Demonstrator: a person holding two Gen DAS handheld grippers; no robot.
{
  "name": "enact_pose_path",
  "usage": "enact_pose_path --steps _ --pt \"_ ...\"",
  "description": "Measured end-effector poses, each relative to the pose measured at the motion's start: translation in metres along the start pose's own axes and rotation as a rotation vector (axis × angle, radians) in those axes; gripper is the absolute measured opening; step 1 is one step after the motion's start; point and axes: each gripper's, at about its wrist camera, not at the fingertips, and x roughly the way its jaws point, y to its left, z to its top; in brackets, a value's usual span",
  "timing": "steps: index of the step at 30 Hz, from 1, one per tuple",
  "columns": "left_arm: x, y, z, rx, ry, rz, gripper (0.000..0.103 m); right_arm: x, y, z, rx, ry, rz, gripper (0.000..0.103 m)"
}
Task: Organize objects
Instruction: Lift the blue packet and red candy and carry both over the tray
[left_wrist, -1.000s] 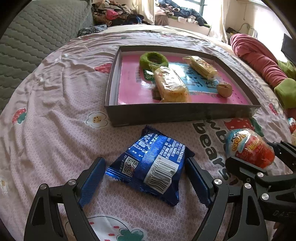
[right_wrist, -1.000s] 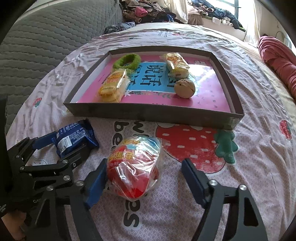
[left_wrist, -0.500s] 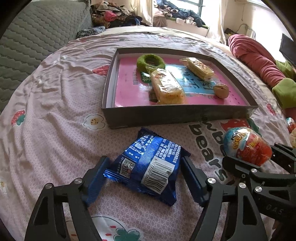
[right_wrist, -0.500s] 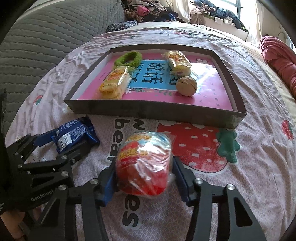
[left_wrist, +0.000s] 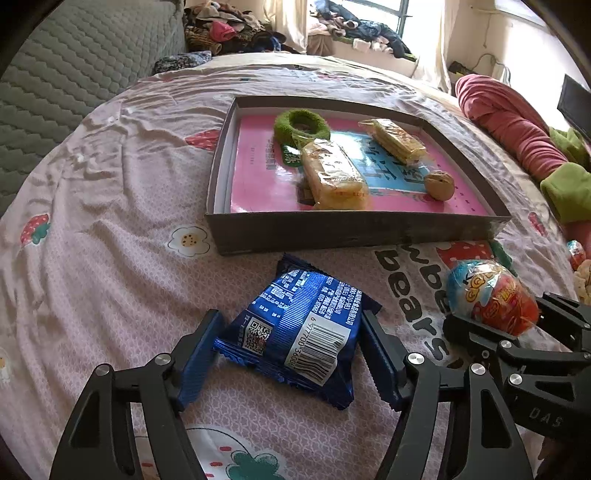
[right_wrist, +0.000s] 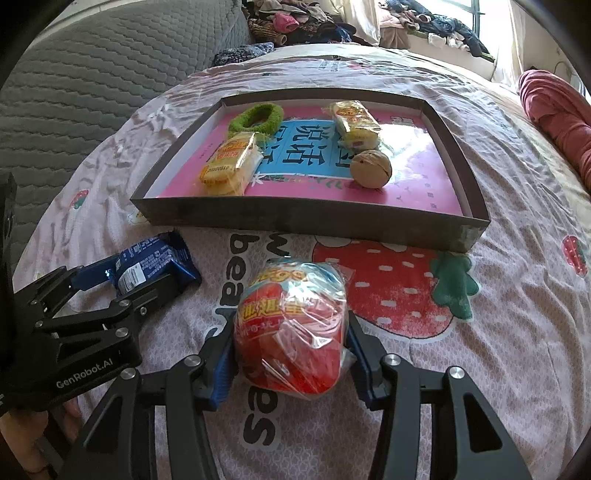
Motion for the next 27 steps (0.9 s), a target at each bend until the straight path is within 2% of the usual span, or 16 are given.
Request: enact_pose_path --steps 27 --pt "-0.040 -0.010 -0.011 -0.001 -0.024 0.039 0.073 -0.034 0.009 -0.014 -0.053 -0.035 -0.034 0.052"
